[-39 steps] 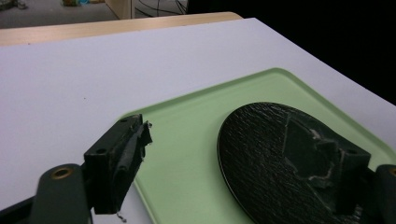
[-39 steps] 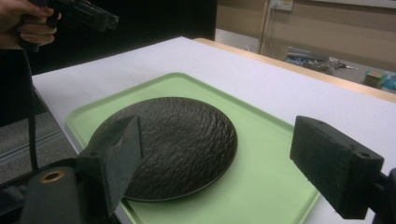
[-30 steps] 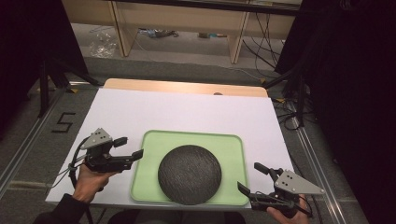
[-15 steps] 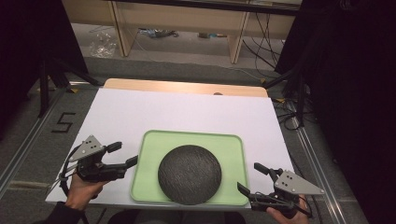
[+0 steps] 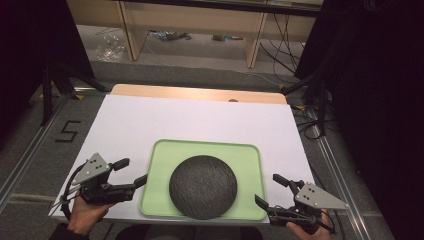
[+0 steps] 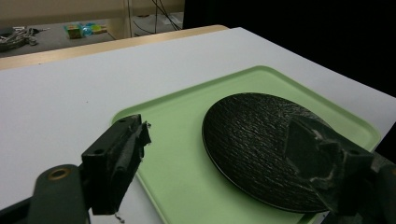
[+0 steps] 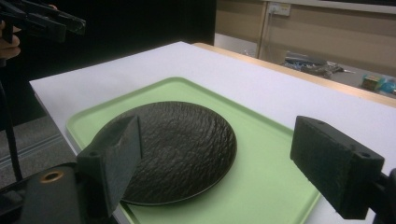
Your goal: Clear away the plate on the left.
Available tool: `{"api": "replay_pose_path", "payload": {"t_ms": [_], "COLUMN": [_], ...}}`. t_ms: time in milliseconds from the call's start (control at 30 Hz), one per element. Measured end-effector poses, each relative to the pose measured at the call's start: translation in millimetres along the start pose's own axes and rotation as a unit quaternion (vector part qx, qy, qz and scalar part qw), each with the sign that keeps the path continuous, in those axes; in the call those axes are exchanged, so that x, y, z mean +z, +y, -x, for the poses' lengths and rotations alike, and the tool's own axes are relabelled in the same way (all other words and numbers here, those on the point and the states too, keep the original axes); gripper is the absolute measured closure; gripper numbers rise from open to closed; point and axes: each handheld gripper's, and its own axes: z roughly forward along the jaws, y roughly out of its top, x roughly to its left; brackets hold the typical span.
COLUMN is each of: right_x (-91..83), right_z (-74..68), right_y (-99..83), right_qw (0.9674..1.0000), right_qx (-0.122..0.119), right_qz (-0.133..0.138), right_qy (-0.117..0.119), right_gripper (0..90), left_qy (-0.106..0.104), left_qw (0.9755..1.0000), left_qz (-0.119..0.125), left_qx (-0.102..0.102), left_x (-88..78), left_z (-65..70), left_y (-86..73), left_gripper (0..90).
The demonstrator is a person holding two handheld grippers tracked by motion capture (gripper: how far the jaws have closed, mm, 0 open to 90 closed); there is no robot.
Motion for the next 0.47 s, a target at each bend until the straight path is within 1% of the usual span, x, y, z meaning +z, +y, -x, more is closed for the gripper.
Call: {"api": "replay_pose_path", "payload": {"t_ms": [33, 67, 133, 167, 200, 233, 300, 333, 400, 433, 467], "right_x": [-0.5, -0.5, -0.3, 0.1, 0.1, -0.1, 1.3, 0.8, 0.8, 1.3, 1.0], "right_z": [-0.3, -0.6, -0.7, 0.5, 0.3, 0.5, 0.7, 0.5, 0.2, 0.2, 0.3], "right_y": [0.2, 0.3, 0.3, 0.2, 0.2, 0.4, 0.0, 0.2, 0.4, 0.2, 0.2], "right_qw": [1.0, 1.0, 1.0, 0.9999, 0.9999, 0.9999, 0.9999, 0.9999, 0.9999, 0.9999, 0.9999], "right_qx": [0.001, 0.0, 0.0, -0.009, -0.007, -0.007, -0.006, -0.008, -0.007, -0.006, -0.007], "right_qz": [-0.001, 0.005, 0.004, 0.008, 0.008, 0.007, 0.011, 0.005, 0.007, 0.013, 0.011], "right_qy": [-0.002, -0.007, -0.007, -0.008, -0.008, -0.008, -0.006, -0.007, -0.006, -0.005, -0.004], "right_gripper": [17.8, 17.8, 17.7, 17.8, 17.8, 17.8, 17.8, 17.7, 17.7, 17.7, 17.7], "left_qy": [0.001, 0.002, 0.001, 0.006, 0.003, 0.006, 0.006, 0.006, 0.006, 0.007, 0.007], "left_qw": [1.0, 0.9999, 0.9999, 0.9999, 0.9998, 0.9997, 0.9999, 0.9998, 0.9998, 0.9998, 0.9998], "left_qz": [0.0, -0.004, -0.003, -0.001, 0.001, 0.0, -0.001, -0.002, -0.003, -0.003, -0.004], "left_qx": [0.001, 0.012, 0.016, 0.008, 0.022, 0.023, 0.014, 0.018, 0.019, 0.018, 0.02], "left_x": [1.1, 0.8, 0.5, 0.3, 0.2, -0.3, 0.5, 0.9, 1.9, 2.0, 1.9], "left_z": [-0.4, -1.5, -1.6, -0.1, -1.6, -1.5, -1.6, -2.7, -3.1, -2.9, -2.9], "left_y": [-0.4, 0.2, 0.6, 0.5, 1.2, 1.4, 0.9, 1.2, 1.2, 1.0, 1.0], "left_gripper": [19.5, 19.5, 19.5, 19.6, 19.5, 19.6, 19.6, 19.6, 19.6, 19.5, 19.6]}}
